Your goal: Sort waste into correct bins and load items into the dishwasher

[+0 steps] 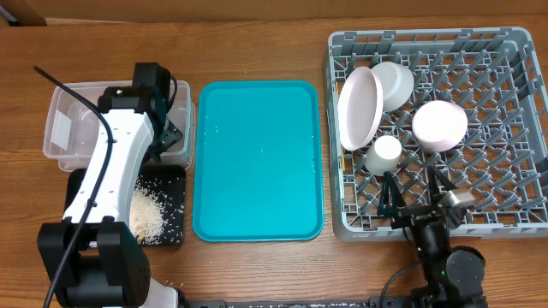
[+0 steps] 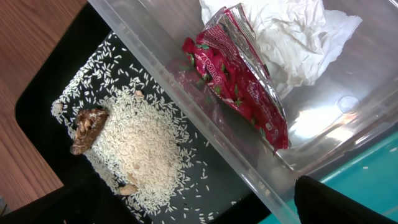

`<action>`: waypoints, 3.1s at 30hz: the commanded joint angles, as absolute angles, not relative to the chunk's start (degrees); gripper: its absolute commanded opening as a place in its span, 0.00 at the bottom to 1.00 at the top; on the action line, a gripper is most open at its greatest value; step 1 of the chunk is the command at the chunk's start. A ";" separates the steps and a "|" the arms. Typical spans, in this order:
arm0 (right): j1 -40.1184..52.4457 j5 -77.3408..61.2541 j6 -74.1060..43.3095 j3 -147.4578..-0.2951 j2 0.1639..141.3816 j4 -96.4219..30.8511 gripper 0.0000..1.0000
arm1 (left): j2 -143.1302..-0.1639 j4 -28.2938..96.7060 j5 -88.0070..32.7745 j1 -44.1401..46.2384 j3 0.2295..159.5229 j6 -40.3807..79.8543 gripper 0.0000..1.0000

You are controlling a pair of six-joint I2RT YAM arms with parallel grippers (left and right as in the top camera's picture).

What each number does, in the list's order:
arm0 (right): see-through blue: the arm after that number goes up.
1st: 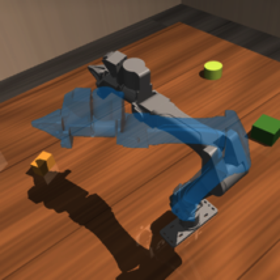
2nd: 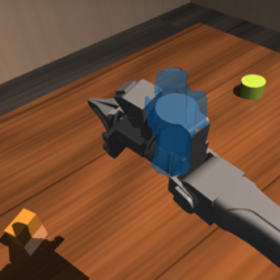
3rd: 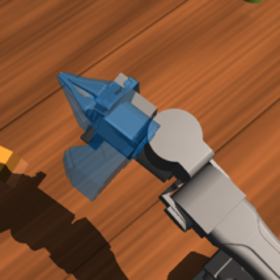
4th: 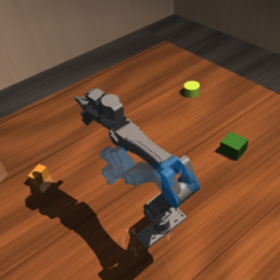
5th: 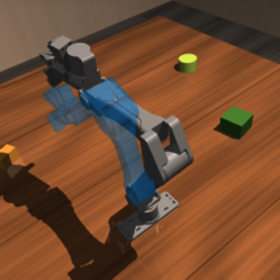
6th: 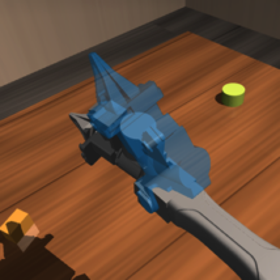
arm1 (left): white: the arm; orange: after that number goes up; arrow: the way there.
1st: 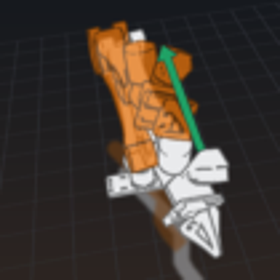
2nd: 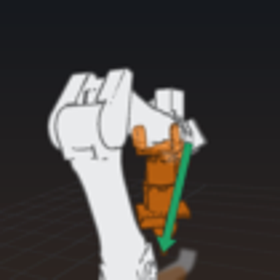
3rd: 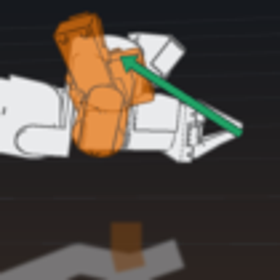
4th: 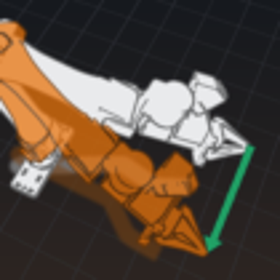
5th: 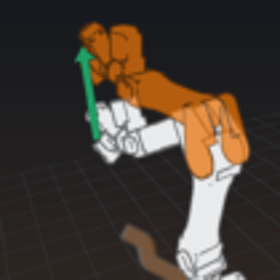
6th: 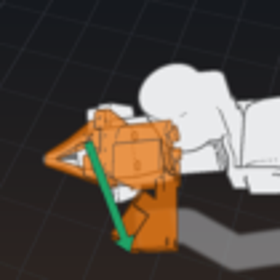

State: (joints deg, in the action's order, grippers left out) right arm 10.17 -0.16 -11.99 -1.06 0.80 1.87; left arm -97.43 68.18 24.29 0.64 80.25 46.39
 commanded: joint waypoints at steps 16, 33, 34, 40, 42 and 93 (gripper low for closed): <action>9.98 0.05 -12.03 -0.45 0.16 -4.82 1.00 | -97.95 68.31 25.45 0.78 80.99 46.74 1.00; 9.98 0.05 -12.03 -0.45 0.16 -4.82 1.00 | -97.95 68.31 25.45 0.78 81.01 46.76 1.00; 10.00 0.05 -12.03 -0.45 0.16 -4.82 1.00 | -97.95 68.31 25.45 0.78 81.01 46.74 1.00; 9.98 0.08 -12.03 -0.45 0.16 -4.82 1.00 | -97.95 68.31 25.45 0.78 80.99 46.76 1.00; 9.98 0.08 -12.03 -0.45 0.16 -4.82 1.00 | -97.95 68.31 25.45 0.78 81.01 46.74 1.00; 9.98 0.05 -12.03 -0.45 0.16 -4.82 1.00 | -31.57 52.86 19.84 0.78 41.17 46.78 1.00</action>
State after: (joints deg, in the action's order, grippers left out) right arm 10.15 -0.01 -11.97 -1.06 0.69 -5.15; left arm -35.35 55.99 21.02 0.64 46.09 46.46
